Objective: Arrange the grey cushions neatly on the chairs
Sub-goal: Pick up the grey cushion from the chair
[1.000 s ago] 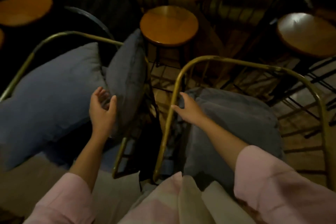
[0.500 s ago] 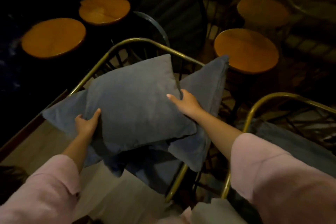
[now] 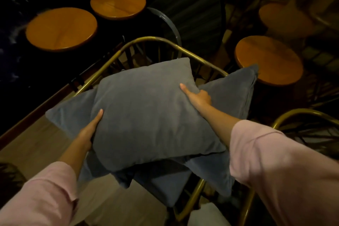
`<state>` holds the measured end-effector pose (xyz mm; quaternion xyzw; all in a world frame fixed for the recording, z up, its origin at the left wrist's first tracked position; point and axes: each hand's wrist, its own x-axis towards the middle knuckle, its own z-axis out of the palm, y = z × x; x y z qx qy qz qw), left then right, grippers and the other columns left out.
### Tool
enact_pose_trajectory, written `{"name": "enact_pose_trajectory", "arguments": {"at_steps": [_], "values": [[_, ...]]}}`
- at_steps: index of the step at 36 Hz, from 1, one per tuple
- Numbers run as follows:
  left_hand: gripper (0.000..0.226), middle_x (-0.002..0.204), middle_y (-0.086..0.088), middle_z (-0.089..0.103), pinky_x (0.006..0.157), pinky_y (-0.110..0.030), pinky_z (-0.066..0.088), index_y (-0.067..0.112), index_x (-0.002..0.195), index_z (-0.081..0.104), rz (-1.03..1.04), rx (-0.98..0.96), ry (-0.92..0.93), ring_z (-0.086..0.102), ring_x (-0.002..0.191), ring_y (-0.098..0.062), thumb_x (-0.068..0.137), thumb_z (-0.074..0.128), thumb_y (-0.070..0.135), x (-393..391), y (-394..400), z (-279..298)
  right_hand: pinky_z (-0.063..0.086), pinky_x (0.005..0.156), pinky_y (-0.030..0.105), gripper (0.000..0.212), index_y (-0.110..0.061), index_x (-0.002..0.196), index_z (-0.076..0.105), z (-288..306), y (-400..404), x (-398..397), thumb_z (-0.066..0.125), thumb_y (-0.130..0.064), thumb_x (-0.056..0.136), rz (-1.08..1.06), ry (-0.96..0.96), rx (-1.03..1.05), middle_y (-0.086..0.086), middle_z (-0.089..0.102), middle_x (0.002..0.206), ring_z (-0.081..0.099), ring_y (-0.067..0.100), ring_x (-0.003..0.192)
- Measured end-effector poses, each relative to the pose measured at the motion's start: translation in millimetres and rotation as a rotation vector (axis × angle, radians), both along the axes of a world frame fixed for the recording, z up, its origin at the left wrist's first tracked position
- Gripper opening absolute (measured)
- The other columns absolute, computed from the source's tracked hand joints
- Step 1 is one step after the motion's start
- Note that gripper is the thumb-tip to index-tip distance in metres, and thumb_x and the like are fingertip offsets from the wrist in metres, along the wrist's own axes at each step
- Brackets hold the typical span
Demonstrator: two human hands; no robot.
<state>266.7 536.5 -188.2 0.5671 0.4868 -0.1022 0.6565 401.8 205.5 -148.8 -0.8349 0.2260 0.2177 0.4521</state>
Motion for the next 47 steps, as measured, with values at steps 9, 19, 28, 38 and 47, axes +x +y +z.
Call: {"name": "enact_pose_trajectory", "arguments": {"at_steps": [9, 19, 28, 38, 47], "values": [[0.070, 0.103, -0.003, 0.063, 0.081, -0.041, 0.044, 0.013, 0.132, 0.054, -0.034, -0.004, -0.119, 0.060, 0.094, -0.029, 0.075, 0.074, 0.049, -8.5, -10.2, 58.5, 0.052, 0.097, 0.049, 0.101, -0.014, 0.129, 0.059, 21.4, -26.4, -23.2, 0.054, -0.090, 0.061, -0.011, -0.269, -0.048, 0.005, 0.065, 0.127, 0.063, 0.030, 0.113], [0.040, 0.098, 0.004, 0.079, 0.097, -0.045, 0.048, 0.028, 0.118, 0.065, -0.136, -0.230, -0.401, 0.067, 0.104, -0.022, 0.087, 0.061, 0.053, 13.6, -51.2, 114.8, 0.050, 0.071, 0.028, 0.074, -0.014, 0.106, 0.063, 75.8, -103.3, -84.2, 0.058, -0.078, 0.069, -0.235, -0.677, 0.117, -0.006, 0.066, 0.093, 0.064, 0.011, 0.086], [0.045, 0.112, 0.004, 0.073, 0.095, -0.049, 0.048, 0.034, 0.108, 0.068, -0.564, -0.149, -0.519, 0.065, 0.107, -0.023, 0.081, 0.057, 0.068, 69.0, -171.3, 190.9, 0.054, 0.084, 0.027, 0.124, -0.018, 0.144, 0.051, 138.7, -242.1, -137.0, 0.060, -0.094, 0.046, -0.407, -0.579, 0.327, -0.002, 0.065, 0.131, 0.063, 0.015, 0.114], [0.084, 0.125, 0.001, 0.066, 0.087, -0.039, 0.052, 0.022, 0.137, 0.056, -0.982, -0.101, -0.641, 0.065, 0.107, -0.021, 0.070, 0.066, 0.071, 81.5, -368.5, 218.0, 0.052, 0.077, 0.029, 0.148, -0.020, 0.146, 0.041, 175.4, -383.5, -252.0, 0.070, -0.092, 0.019, -0.745, -0.669, 0.228, -0.001, 0.059, 0.129, 0.062, 0.013, 0.099], [0.094, 0.131, 0.004, 0.060, 0.087, -0.034, 0.051, 0.025, 0.143, 0.045, -1.133, -0.144, -0.687, 0.061, 0.108, -0.019, 0.064, 0.072, 0.069, 51.7, -544.2, 220.0, 0.053, 0.099, 0.040, 0.122, -0.025, 0.143, 0.050, 160.2, -505.5, -330.3, 0.080, -0.081, 0.039, -1.030, -0.790, 0.212, -0.004, 0.061, 0.137, 0.062, 0.019, 0.119]]}}
